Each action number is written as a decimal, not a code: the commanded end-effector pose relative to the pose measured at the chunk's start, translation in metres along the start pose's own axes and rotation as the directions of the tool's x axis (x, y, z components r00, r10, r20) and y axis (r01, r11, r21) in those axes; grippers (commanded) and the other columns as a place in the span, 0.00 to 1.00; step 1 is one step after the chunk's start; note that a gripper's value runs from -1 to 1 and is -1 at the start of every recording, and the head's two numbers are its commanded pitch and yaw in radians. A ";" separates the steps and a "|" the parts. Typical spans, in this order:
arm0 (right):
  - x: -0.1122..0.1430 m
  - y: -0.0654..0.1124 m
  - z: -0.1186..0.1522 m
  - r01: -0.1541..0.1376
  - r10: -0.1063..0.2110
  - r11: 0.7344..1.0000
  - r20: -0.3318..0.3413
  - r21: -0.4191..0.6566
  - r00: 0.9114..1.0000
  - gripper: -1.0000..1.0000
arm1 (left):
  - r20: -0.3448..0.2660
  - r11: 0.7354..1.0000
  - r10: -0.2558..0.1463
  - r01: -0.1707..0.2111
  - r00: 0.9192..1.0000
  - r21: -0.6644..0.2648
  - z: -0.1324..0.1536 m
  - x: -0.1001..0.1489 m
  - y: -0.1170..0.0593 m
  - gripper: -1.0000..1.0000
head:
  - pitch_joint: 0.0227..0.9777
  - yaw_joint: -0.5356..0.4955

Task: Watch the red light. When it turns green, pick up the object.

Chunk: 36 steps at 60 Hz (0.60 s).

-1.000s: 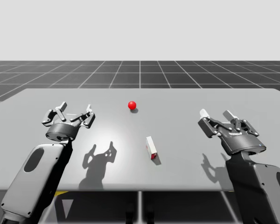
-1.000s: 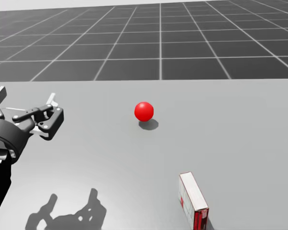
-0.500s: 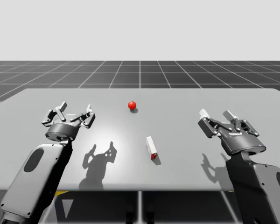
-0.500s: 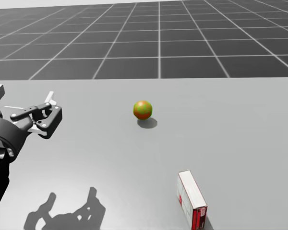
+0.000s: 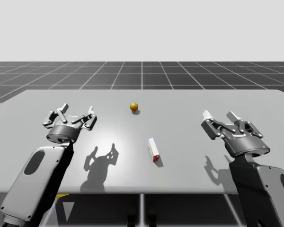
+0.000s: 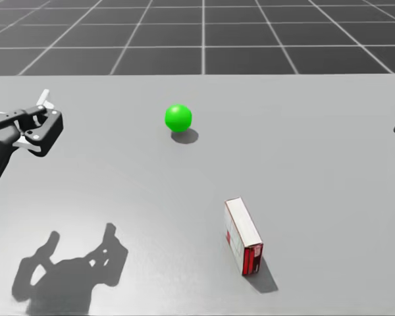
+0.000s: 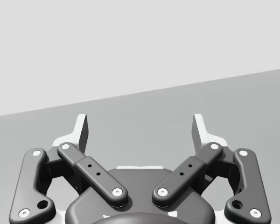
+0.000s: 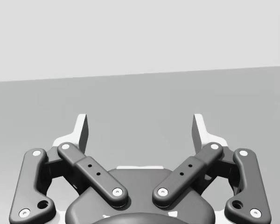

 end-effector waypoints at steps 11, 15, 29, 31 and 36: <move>0.000 0.000 -0.001 -0.004 0.004 1.000 -0.001 -0.001 1.000 0.00 | -0.002 1.000 -0.003 0.003 1.000 -0.010 0.000 0.000 -0.001 0.00 | 0.83 0.46; 0.000 0.000 -0.001 -0.006 0.006 1.000 -0.002 0.000 1.000 0.00 | -0.002 1.000 -0.003 0.003 1.000 -0.012 0.000 0.001 -0.001 0.00 | 0.85 0.45; 0.000 0.002 -0.001 -0.007 0.007 1.000 -0.009 0.003 1.000 0.00 | -0.005 1.000 -0.005 0.005 1.000 -0.011 0.000 0.001 -0.001 0.00 | 0.86 0.44; 0.000 0.002 -0.001 -0.005 0.005 1.000 -0.011 0.003 1.000 0.00 | -0.005 1.000 -0.005 0.004 1.000 -0.011 0.000 0.001 -0.001 0.00 | 0.86 0.44; 0.002 0.004 0.001 -0.010 0.010 1.000 -0.016 -0.003 1.000 0.00 | -0.006 1.000 -0.004 0.004 1.000 -0.012 0.000 0.001 -0.001 0.00 | 0.86 0.44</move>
